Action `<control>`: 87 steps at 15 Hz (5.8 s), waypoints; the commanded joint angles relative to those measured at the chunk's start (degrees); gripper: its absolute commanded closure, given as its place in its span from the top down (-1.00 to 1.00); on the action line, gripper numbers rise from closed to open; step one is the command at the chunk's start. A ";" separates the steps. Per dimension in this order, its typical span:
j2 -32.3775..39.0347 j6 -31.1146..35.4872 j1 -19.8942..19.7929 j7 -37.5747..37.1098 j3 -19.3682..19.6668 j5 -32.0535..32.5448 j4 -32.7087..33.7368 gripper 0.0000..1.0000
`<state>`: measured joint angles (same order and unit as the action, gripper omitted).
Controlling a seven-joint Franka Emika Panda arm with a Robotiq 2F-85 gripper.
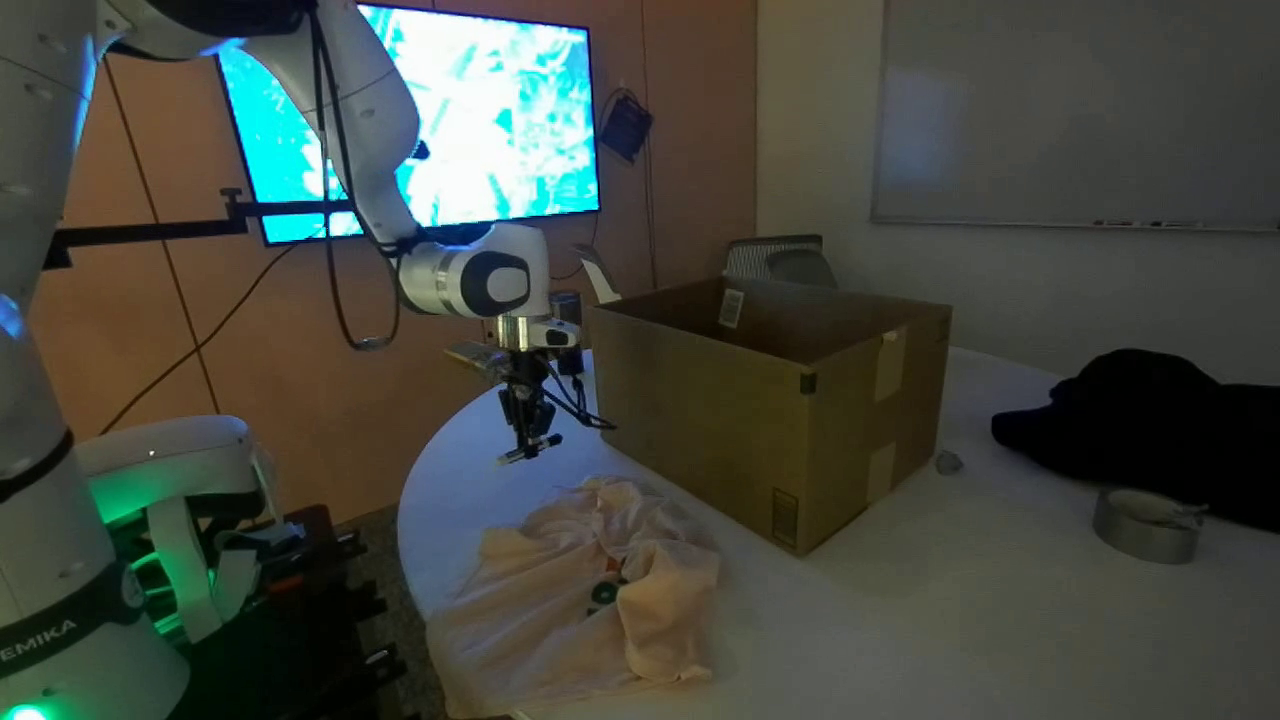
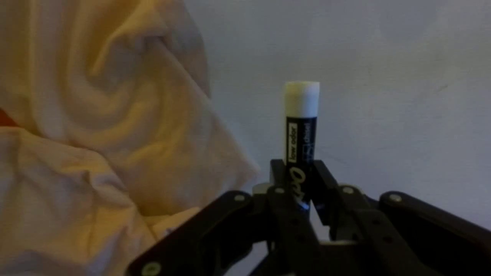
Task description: Put the marker in the cloth and wrap it
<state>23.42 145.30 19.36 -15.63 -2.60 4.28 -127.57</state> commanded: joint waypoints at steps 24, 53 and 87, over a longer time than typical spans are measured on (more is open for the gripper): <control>3.76 -0.56 -7.28 -14.27 12.07 6.12 -2.70 0.64; 10.05 9.92 -10.61 5.51 -2.69 -7.07 -1.00 0.48; -6.53 6.53 -15.08 -8.53 10.90 0.18 -13.00 0.02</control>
<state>16.67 152.18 4.53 -23.42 8.40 4.86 -141.28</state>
